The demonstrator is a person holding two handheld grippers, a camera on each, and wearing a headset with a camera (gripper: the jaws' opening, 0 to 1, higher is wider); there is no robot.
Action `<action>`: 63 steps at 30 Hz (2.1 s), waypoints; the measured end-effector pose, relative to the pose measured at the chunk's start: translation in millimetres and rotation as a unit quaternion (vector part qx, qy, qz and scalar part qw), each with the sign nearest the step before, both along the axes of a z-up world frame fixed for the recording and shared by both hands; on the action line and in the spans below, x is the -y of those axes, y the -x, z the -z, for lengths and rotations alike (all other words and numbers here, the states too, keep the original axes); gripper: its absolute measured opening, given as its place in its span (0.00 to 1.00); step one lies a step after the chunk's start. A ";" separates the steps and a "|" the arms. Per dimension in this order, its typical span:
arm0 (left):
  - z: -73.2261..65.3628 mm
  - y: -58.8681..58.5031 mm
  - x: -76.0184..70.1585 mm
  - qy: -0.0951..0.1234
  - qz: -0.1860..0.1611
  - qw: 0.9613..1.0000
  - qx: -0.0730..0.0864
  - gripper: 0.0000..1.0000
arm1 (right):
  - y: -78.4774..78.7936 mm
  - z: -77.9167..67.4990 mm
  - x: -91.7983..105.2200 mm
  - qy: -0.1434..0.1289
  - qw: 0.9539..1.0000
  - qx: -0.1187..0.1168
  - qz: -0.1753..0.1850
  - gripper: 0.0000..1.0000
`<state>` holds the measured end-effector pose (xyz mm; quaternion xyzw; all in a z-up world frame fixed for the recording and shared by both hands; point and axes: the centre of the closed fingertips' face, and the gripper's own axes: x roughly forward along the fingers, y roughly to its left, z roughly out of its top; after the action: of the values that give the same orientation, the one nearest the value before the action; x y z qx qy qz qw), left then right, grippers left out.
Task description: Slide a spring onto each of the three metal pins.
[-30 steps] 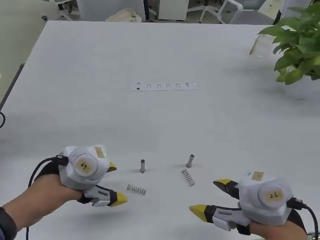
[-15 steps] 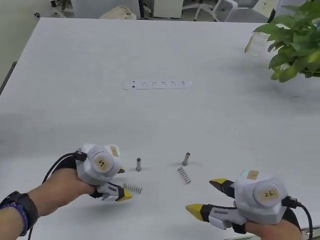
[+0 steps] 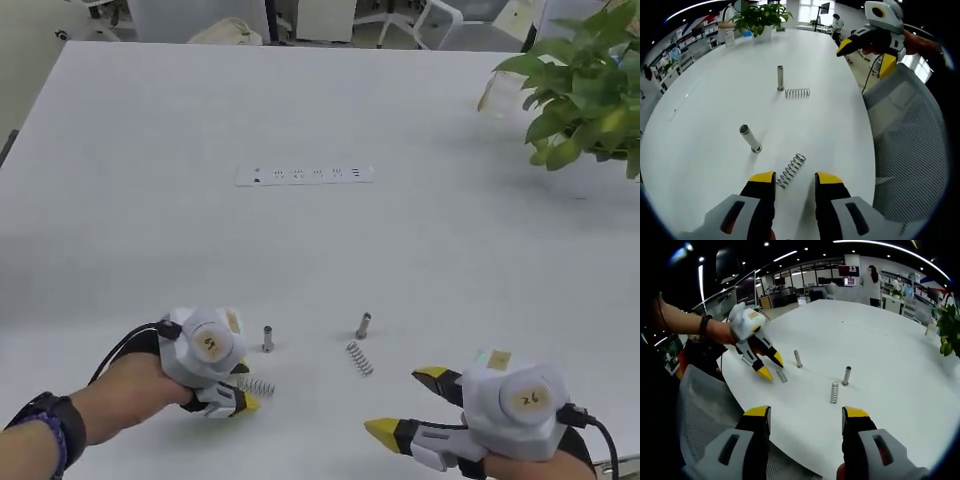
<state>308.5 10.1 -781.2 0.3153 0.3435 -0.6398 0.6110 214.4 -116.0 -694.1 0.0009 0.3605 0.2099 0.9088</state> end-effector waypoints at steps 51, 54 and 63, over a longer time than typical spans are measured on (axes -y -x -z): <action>-20.5 0.6 -27.1 0.029 -0.097 0.995 0.017 0.03 | -3.7 -10.1 -4.8 -0.006 1.000 0.019 -0.017 0.59; -26.2 -0.9 -30.1 0.034 -0.102 0.994 0.021 0.03 | -4.7 -11.5 -5.3 -0.008 1.000 0.021 -0.019 0.60; -46.8 -2.3 -35.1 0.051 -0.108 0.992 0.036 0.03 | -7.4 -18.2 -5.8 -0.012 0.999 0.027 -0.026 0.63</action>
<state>310.8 45.2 -734.4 0.2673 0.3203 -0.5749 0.7039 221.8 -110.2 -675.9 -0.0035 0.3330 0.2372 0.9126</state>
